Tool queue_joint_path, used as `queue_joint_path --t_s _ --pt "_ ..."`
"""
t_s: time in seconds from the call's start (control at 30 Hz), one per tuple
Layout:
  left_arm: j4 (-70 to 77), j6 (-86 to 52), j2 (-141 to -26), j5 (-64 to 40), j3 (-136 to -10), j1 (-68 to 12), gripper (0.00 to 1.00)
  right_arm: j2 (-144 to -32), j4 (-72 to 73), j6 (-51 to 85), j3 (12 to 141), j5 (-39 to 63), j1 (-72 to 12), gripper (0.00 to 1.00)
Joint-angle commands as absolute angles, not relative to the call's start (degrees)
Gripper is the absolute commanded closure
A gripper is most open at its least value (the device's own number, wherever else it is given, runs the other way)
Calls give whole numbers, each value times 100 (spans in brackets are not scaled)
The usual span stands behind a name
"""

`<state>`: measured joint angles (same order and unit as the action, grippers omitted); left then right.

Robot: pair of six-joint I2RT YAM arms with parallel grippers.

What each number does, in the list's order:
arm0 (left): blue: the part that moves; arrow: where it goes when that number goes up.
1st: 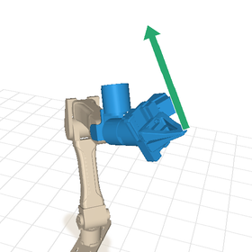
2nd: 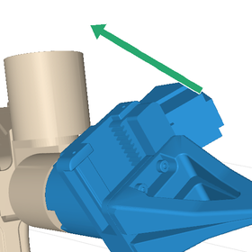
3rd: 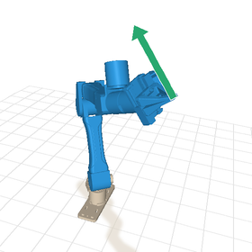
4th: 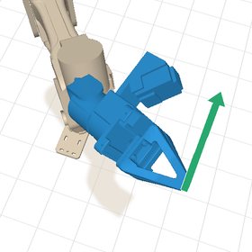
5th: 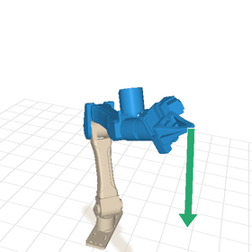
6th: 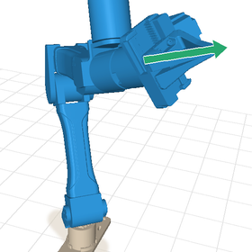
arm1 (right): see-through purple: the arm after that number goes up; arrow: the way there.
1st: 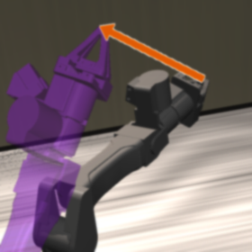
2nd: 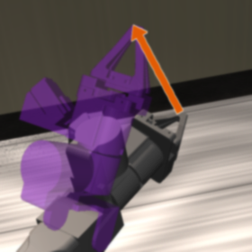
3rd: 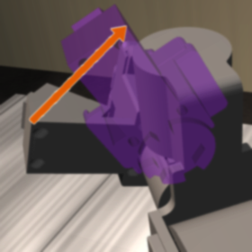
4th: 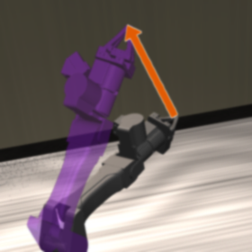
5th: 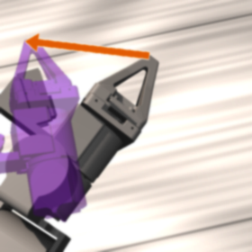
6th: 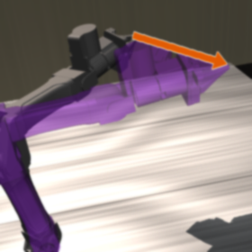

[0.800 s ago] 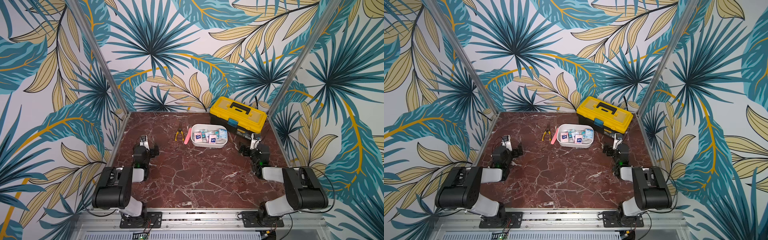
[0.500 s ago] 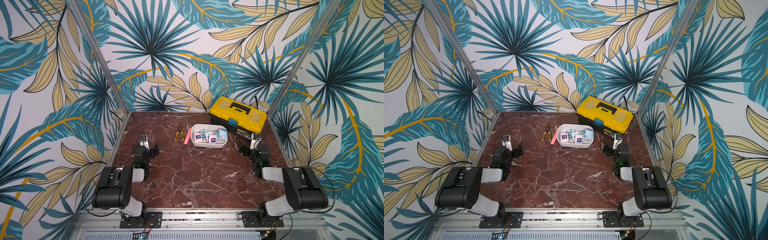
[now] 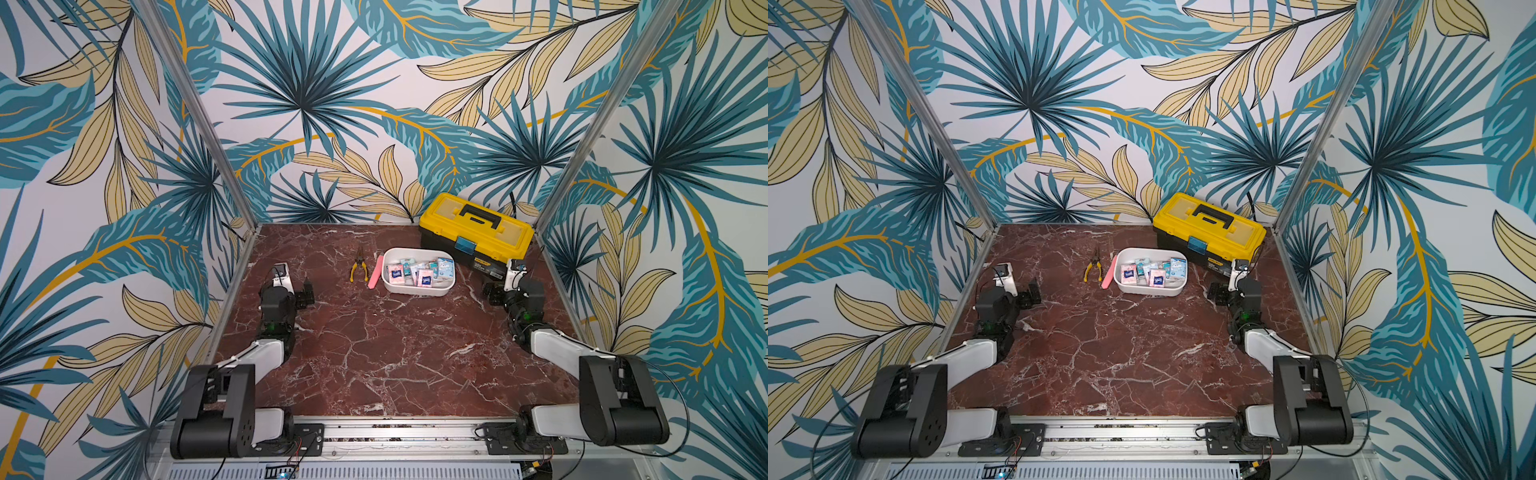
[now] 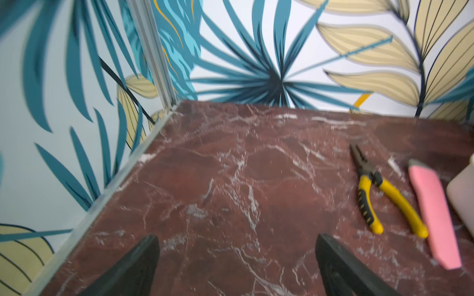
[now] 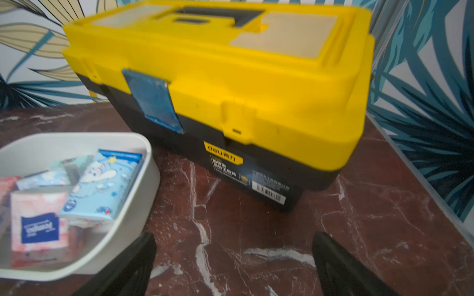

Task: Take the pocket tissues out of the storage box
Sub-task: Adjust the storage box at the center of the board.

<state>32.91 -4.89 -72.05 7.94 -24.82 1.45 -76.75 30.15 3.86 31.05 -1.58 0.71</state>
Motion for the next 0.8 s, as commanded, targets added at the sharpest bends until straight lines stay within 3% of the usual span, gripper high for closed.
queue_joint_path --t_s 0.0,0.13,0.3,0.47,0.77 --pt "1947 -1209 -6431 968 -2979 114 0 -7163 1448 1024 3449 35 79 1" --pt "201 -2427 -5873 946 -3533 123 0 -6776 318 2015 3846 444 46 1" --pt "-835 -3457 -5801 -384 -3919 114 0 -6807 -402 2846 4243 930 -111 1" --pt "-835 -3899 -6171 -1084 -3938 -170 0 -7253 -626 3577 4596 746 -475 6" --pt "-104 -4274 -6952 -1315 -3831 -680 0 -8734 -1072 3947 5737 451 -1138 23"
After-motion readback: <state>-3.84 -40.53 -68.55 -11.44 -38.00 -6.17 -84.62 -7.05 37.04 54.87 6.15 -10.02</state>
